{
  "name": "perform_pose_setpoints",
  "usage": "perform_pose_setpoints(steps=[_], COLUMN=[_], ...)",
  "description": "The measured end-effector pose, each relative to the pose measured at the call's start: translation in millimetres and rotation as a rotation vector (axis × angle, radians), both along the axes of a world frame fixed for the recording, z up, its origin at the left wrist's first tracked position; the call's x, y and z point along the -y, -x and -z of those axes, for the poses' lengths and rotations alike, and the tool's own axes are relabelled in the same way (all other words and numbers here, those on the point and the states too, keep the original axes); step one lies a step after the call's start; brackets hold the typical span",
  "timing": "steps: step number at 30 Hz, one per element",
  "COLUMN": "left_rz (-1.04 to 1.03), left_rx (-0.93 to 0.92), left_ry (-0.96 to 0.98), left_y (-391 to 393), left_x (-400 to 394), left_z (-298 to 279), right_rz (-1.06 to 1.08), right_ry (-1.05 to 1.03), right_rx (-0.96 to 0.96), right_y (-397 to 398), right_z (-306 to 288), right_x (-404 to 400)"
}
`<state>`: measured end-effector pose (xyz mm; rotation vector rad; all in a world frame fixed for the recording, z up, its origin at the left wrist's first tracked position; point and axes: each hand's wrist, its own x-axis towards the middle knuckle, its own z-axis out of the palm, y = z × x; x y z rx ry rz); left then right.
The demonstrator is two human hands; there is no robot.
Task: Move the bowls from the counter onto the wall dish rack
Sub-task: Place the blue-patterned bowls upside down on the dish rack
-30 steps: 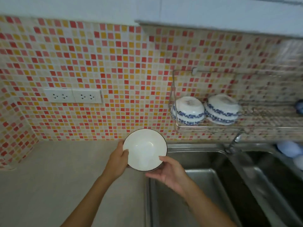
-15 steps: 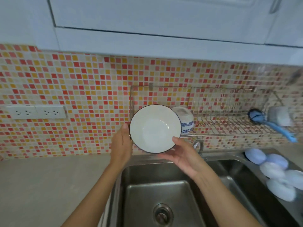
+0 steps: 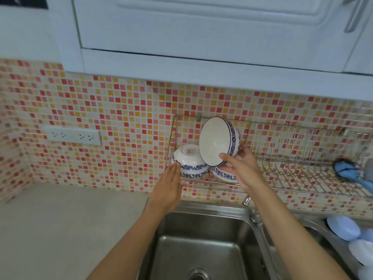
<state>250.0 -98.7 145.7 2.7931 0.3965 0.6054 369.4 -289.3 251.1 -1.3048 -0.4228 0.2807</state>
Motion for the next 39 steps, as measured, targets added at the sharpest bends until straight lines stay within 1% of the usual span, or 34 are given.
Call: perform_pose_setpoints(steps=[4,7,10,15,21,26,29,35,37,39], left_rz=[-0.026,-0.034,-0.030,-0.060,-0.079,-0.085,-0.085,-0.089,-0.090,-0.122], left_rx=[-0.025,-0.025,-0.023,-0.029,-0.011,-0.005,-0.016,-0.021,-0.021,-0.044], left_ry=[-0.004,0.003,0.016,-0.013,-0.018,-0.020,-0.018,-0.001,0.009,-0.031], left_y=[-2,-3,-4,-6,-6,-7,-7,-7,-7,-6], left_x=[0,0,0,1,3,4,4,5,6,9], left_z=[3,6,7,5,6,6,6,7,5,1], right_rz=[0.136,0.132,0.136,0.093,0.045,-0.012,-0.044,-0.126,-0.124,-0.119], right_ry=[0.245,0.334,0.497,0.664,0.870,0.969,1.043,1.126,1.132,1.114], right_rx=[0.285,0.479,0.682,0.934,1.096,1.088,1.147,1.218,1.215,1.226], right_y=[-14,-21,-27,-27,-32,-45,-47,-50,-49,-49], right_z=[7,18,25,32,47,45,44,45,46,46], right_x=[-17,-28,-40,-56,-67,-70,-69,-71,-71,-69])
